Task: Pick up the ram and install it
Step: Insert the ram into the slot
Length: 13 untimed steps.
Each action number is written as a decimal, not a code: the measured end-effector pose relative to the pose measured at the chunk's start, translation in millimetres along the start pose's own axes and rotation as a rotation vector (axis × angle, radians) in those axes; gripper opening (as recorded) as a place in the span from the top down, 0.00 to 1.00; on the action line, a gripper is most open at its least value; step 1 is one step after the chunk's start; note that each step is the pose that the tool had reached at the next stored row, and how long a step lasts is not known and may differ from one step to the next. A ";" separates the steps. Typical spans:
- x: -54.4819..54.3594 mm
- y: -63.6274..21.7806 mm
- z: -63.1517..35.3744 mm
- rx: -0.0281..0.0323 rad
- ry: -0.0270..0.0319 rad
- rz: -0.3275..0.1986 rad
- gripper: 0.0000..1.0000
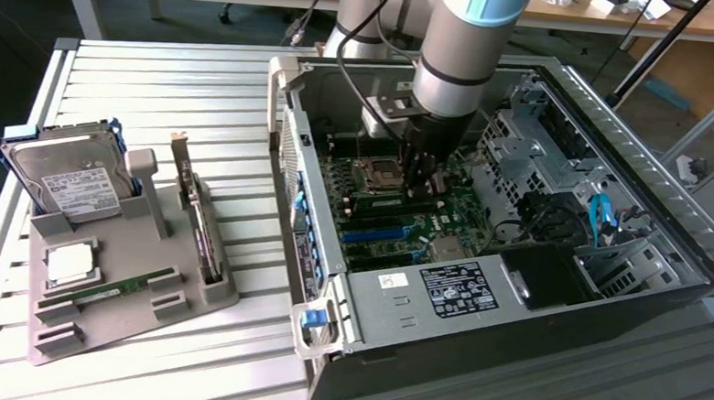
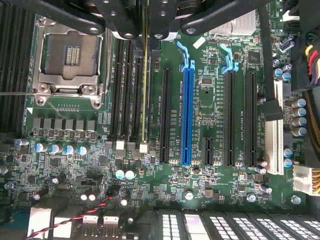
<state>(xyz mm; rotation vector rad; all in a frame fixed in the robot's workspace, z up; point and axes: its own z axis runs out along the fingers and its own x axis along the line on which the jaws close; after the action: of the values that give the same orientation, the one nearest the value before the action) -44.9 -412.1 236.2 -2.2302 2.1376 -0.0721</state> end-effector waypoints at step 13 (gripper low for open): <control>0.2 0.6 3.1 -0.0003 0.0004 0.000 0.85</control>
<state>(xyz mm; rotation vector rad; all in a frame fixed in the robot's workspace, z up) -45.3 -412.3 233.1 -2.2305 2.1380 -0.0723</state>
